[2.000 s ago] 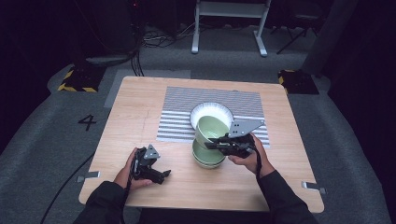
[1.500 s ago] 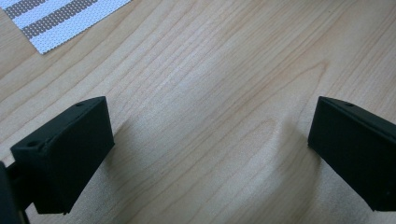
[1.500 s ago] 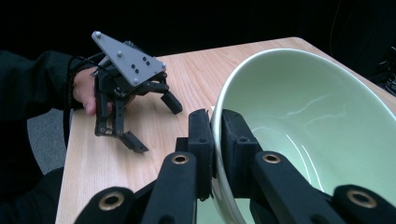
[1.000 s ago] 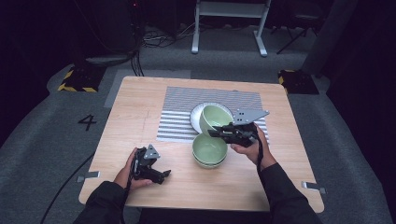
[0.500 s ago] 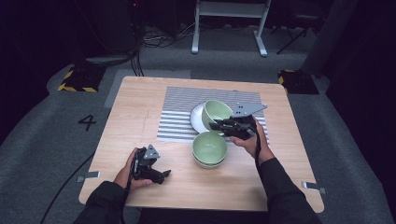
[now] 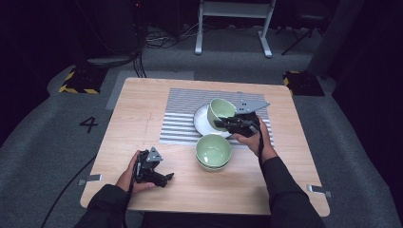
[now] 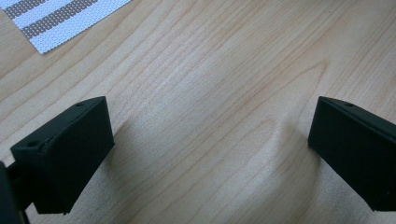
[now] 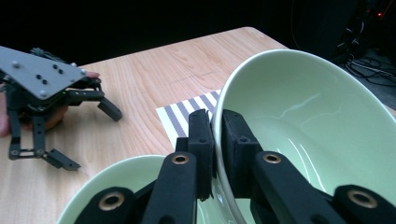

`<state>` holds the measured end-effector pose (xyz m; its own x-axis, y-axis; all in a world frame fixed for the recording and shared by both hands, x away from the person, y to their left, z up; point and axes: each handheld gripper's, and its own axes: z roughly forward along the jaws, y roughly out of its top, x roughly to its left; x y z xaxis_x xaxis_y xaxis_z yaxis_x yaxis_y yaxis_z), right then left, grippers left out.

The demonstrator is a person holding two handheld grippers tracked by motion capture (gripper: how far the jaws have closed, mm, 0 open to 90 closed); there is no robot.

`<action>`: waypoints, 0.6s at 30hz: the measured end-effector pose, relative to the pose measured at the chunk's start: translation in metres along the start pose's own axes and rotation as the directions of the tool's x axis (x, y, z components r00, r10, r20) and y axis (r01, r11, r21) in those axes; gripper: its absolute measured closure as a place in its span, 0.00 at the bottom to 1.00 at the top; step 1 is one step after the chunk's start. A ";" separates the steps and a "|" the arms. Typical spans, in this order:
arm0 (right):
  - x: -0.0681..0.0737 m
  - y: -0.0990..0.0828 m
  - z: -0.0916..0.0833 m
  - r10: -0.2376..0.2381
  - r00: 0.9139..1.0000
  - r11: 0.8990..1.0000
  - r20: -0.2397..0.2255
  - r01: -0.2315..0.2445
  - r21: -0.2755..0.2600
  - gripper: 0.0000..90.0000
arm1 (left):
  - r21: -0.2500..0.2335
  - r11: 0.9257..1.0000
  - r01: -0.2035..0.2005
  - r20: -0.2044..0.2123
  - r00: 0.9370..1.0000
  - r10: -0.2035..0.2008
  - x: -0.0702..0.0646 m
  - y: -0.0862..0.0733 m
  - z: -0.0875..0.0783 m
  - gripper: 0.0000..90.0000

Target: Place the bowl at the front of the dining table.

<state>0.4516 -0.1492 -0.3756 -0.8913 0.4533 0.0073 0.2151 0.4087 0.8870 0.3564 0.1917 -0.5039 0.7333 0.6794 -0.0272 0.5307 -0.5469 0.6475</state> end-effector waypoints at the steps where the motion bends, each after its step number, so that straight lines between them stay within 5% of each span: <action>1: -0.001 0.000 0.001 0.002 1.000 1.000 0.001 -0.002 0.001 0.92 | 0.000 1.000 0.000 0.000 1.000 0.000 0.000 0.000 0.000 0.00; 18: -0.019 -0.003 0.016 0.037 0.999 0.999 0.035 -0.038 0.024 0.92 | -0.003 1.000 0.001 0.000 1.000 -0.001 0.000 0.000 0.000 0.00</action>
<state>0.4742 -0.1462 -0.3857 -0.8680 0.4961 0.0240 0.2587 0.4103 0.8745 0.3563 0.1916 -0.5039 0.7325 0.6802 -0.0279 0.5305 -0.5446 0.6496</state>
